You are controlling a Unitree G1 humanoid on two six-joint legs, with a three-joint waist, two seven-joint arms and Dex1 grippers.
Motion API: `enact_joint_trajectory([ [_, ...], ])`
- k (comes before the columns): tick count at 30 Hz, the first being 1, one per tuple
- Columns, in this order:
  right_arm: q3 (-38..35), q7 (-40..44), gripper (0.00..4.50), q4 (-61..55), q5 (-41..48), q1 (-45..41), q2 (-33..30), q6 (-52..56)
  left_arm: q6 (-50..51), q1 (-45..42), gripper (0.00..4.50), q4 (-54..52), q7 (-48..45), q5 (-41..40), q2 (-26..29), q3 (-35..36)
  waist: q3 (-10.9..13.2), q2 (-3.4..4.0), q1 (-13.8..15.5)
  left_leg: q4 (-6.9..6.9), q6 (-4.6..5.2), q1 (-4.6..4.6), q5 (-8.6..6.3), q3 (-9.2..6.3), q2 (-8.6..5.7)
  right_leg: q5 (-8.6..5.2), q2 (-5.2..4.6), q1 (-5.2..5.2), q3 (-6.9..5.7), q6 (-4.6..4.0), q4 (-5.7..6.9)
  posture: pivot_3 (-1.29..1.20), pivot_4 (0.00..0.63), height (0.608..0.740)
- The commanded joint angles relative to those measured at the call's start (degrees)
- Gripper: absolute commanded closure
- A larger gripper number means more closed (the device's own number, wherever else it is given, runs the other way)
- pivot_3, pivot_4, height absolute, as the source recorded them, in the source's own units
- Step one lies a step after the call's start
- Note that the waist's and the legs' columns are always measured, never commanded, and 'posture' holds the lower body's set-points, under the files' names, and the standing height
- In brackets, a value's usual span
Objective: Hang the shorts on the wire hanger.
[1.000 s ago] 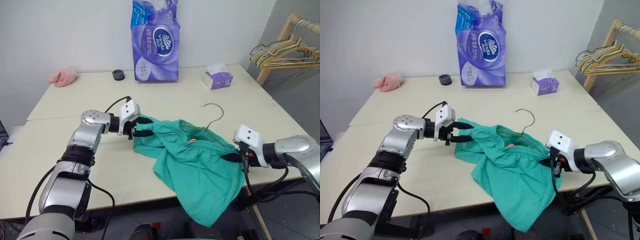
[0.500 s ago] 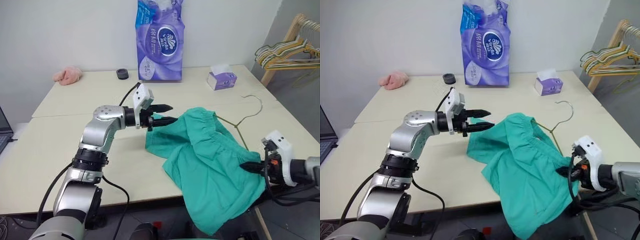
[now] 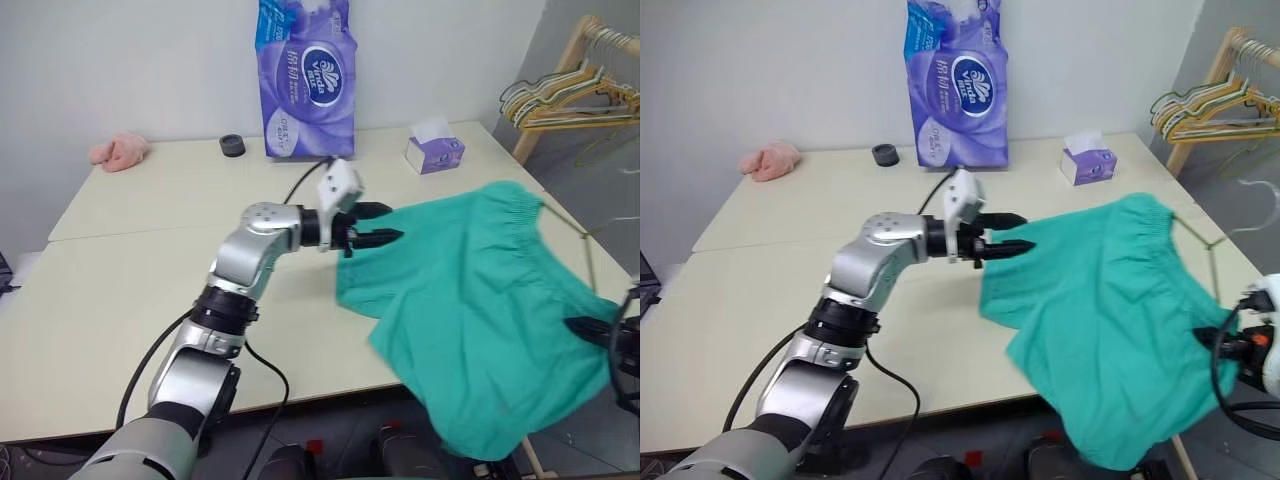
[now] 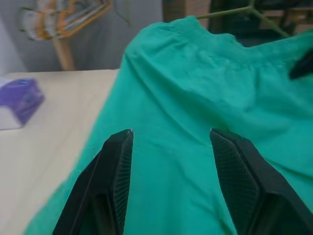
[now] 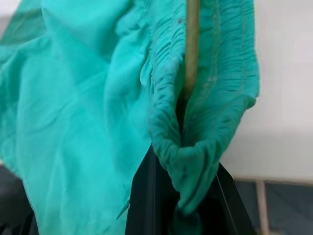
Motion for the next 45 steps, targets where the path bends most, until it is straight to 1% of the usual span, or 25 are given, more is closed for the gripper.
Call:
enact_joint_trajectory([
  [1, -6.57, -6.81, 4.50, 1.80, 9.67, 1.23, -1.73, 0.45, 1.30, -3.29, 1.87, -4.26, 0.26, -1.07, -2.00, -0.89, 0.48, -0.01, -1.13, 0.00, 0.06, 0.00, -0.04, 0.05, 0.01, -0.01, 0.01, 0.00, 0.06, 0.02, -0.01, -0.43, 0.161, 0.740],
  [4, -10.05, -15.50, 4.50, 4.94, 18.47, 1.89, -3.63, 0.45, 2.65, -4.67, 1.87, -6.32, 0.93, -2.44, -4.94, -1.21, 1.67, -0.06, -3.49, -0.02, 0.16, -0.06, -0.09, 0.39, 0.04, -0.05, 0.05, 0.01, 0.34, 0.09, -0.02, -0.45, 0.182, 0.740],
  [7, -11.17, -27.59, 4.50, 9.03, 21.06, -2.38, -5.93, 0.45, -0.51, -6.58, 1.87, -5.63, 3.37, -0.47, -9.32, -2.86, 2.64, -0.15, -5.26, -0.02, 0.32, -0.06, -0.19, 0.65, 0.00, -0.14, 0.12, 0.01, 0.41, 0.27, -0.07, -0.45, 0.197, 0.740],
  [9, -11.21, -33.50, 4.50, 11.10, 24.15, -4.08, -7.24, 0.45, -0.65, -7.20, 1.87, -5.39, 4.46, -0.19, -10.71, -3.03, 3.07, -0.07, -5.89, -0.02, 0.40, -0.10, -0.23, 0.81, -0.04, -0.09, 0.11, 0.00, 0.51, 0.39, -0.23, -0.46, 0.201, 0.740],
  [12, -10.16, -42.82, 4.50, 16.27, 29.61, -9.01, -9.43, 0.45, -2.40, -8.43, 1.87, -4.70, 5.17, 0.49, -12.47, -3.76, 3.43, -0.06, -7.16, -0.09, 0.47, -0.10, -0.28, 0.85, -0.02, -0.11, 0.13, -0.01, 0.55, 0.44, -0.29, -0.46, 0.209, 0.740],
  [13, -9.83, -47.65, 4.50, 18.61, 32.83, -9.72, -9.97, -1.02, -2.50, -8.98, 1.87, -4.39, 5.64, 0.45, -13.28, -3.76, 3.61, -0.05, -7.37, -0.10, 0.49, -0.10, -0.28, 0.90, -0.02, -0.12, 0.14, -0.03, 0.60, 0.44, -0.29, -0.46, 0.212, 0.740],
  [14, -9.44, -50.98, 4.50, 21.07, 33.96, -11.14, -10.64, -1.25, -3.08, -9.69, 1.87, -3.92, 6.08, 0.72, -14.10, -3.95, 3.83, -0.07, -7.51, -0.10, 0.49, -0.10, -0.28, 0.92, -0.03, -0.12, 0.14, -0.03, 0.62, 0.45, -0.29, -0.46, 0.213, 0.740],
  [18, -6.76, -65.75, 4.50, 28.96, 45.56, -9.30, -14.94, -9.16, -3.95, -11.55, 1.87, -2.55, 6.79, 1.08, -16.52, -4.47, 4.32, -0.08, -7.90, -0.09, 0.54, -0.19, -0.30, 0.93, -0.06, -0.10, 0.13, -0.03, 0.63, 0.49, -0.45, -0.45, 0.217, 0.740],
  [20, -5.15, -70.45, 4.50, 33.03, 49.28, -9.14, -18.04, -12.44, -4.25, -12.64, 1.87, -1.77, 7.10, 0.99, -17.98, -4.55, 4.52, 0.13, -8.19, -0.15, 0.61, -0.27, -0.34, 0.95, -0.05, -0.07, 0.14, -0.03, 0.63, 0.55, -0.70, -0.45, 0.220, 0.740],
  [21, -4.21, -71.72, 4.50, 35.24, 49.47, -9.83, -19.79, -13.38, -4.31, -13.30, 1.87, -1.28, 7.40, 0.96, -18.77, -4.47, 4.62, 0.20, -8.21, -0.16, 0.70, -0.31, -0.39, 1.00, -0.05, -0.01, 0.15, -0.03, 0.66, 0.65, -0.84, -0.45, 0.220, 0.740],
  [26, -1.08, -71.88, 4.50, 42.06, 47.07, -12.15, -25.50, -14.90, -5.29, -15.51, 1.87, 0.58, 8.27, 1.00, -21.14, -3.77, 4.94, 0.19, -8.39, -0.17, 1.07, -0.30, -0.61, 1.56, -0.10, -0.04, 0.14, -0.08, 1.41, 1.03, -1.08, -0.44, 0.223, 0.740],
  [29, 0.99, -68.24, 4.50, 45.19, 42.68, -14.17, -28.07, -14.47, -6.41, -16.83, 1.87, 1.96, 8.87, 1.19, -22.25, -3.50, 5.02, 0.18, -8.34, -0.16, 1.19, -0.27, -0.69, 1.85, -0.11, -0.06, 0.12, -0.11, 1.70, 1.17, -1.13, -0.43, 0.227, 0.740],
  [33, 6.38, -59.51, 4.50, 52.04, 32.53, -17.82, -31.24, -15.75, -8.31, -18.47, 1.87, 4.19, 9.45, 1.45, -23.37, -3.16, 5.21, 0.21, -8.33, -0.16, 1.37, -0.18, -0.80, 2.25, -0.14, -0.02, 0.09, -0.13, 1.88, 1.35, -1.19, -0.42, 0.227, 0.740],
  [37, 13.90, -48.37, 4.50, 59.22, 21.55, -22.63, -35.31, -19.30, -9.78, -20.23, 1.87, 6.55, 9.85, 1.33, -24.21, -2.49, 5.49, 0.36, -8.35, -0.16, 1.43, -0.15, -0.85, 2.40, -0.14, 0.01, 0.06, -0.13, 2.01, 1.43, -1.25, -0.39, 0.224, 0.740],
  [39, 18.26, -43.56, 4.50, 62.93, 17.17, -26.34, -36.64, -20.85, -10.42, -21.46, 1.87, 8.07, 9.97, 1.03, -24.78, -1.99, 5.73, 0.57, -8.38, -0.16, 1.44, -0.09, -0.85, 2.43, -0.14, 0.01, 0.06, -0.14, 2.05, 1.44, -1.23, -0.39, 0.223, 0.740],
  [42, 24.97, -36.41, 4.50, 67.94, 10.38, -31.64, -37.18, -22.37, -12.58, -24.12, 1.87, 11.51, 9.78, 0.62, -25.90, -1.04, 5.92, 0.64, -8.38, -0.18, 1.44, -0.03, -0.86, 2.47, -0.12, 0.01, 0.07, -0.15, 2.09, 1.44, -1.15, -0.37, 0.219, 0.740],
  [45, 28.88, -31.49, 4.50, 71.64, 4.92, -36.54, -36.53, -22.51, -14.49, -26.65, 1.87, 14.91, 9.81, 0.07, -26.79, 0.25, 6.02, 0.74, -8.29, -0.19, 1.43, -0.02, -0.86, 2.48, -0.12, 0.01, 0.07, -0.16, 2.10, 1.44, -1.13, -0.37, 0.219, 0.740],
])
